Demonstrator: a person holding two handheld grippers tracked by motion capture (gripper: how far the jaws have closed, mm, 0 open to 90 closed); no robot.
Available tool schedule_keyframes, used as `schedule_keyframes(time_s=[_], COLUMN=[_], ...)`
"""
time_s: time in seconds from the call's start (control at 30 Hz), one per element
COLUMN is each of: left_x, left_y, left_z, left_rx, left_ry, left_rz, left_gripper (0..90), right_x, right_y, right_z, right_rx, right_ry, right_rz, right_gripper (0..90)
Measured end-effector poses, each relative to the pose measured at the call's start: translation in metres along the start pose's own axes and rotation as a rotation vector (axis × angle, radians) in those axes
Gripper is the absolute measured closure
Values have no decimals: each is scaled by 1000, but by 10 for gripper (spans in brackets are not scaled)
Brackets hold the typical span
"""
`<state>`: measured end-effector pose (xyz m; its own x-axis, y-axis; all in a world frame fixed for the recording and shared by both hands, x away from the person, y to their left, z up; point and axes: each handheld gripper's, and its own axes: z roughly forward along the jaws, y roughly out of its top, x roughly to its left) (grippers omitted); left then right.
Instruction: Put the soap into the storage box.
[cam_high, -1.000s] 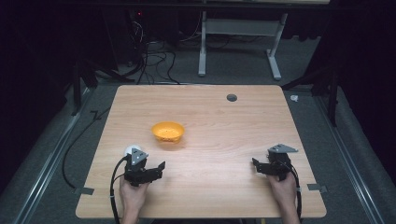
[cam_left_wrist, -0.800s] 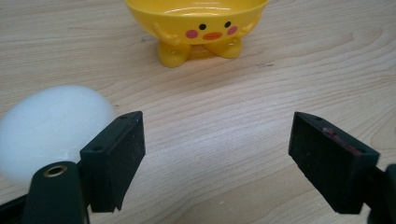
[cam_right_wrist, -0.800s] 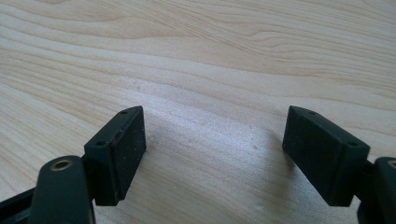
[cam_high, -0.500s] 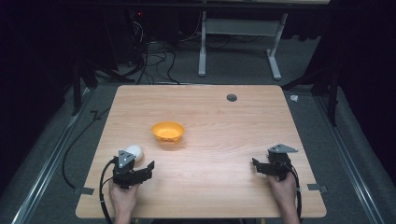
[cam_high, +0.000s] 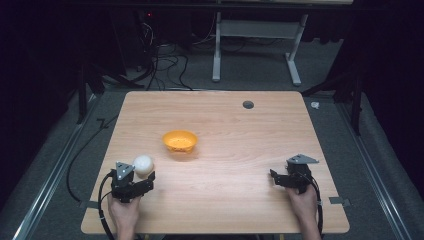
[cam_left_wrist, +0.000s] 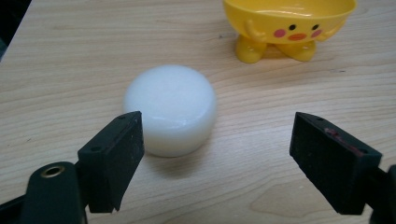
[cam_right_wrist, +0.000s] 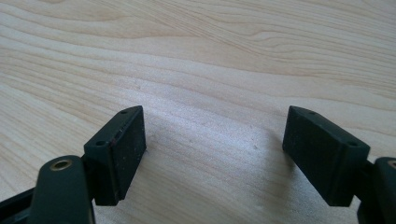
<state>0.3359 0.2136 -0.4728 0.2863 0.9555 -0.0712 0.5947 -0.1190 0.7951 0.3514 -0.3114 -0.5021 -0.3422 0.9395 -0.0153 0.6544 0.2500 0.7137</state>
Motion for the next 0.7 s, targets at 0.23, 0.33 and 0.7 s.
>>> schedule_keyframes(time_s=[0.23,0.33,0.7], left_x=[12,16,21], left_y=[4,6,15], left_z=[8,15,39], left_rx=[25,44,88], left_ry=[27,30,40], left_rz=[-8,-17,-12], left_gripper=[179,167,153], right_x=[0,0,0], right_y=[0,0,0], right_z=[0,0,0], right_rx=[0,0,0], right_ry=[0,0,1], right_rz=[0,0,0], right_gripper=[223,223,223])
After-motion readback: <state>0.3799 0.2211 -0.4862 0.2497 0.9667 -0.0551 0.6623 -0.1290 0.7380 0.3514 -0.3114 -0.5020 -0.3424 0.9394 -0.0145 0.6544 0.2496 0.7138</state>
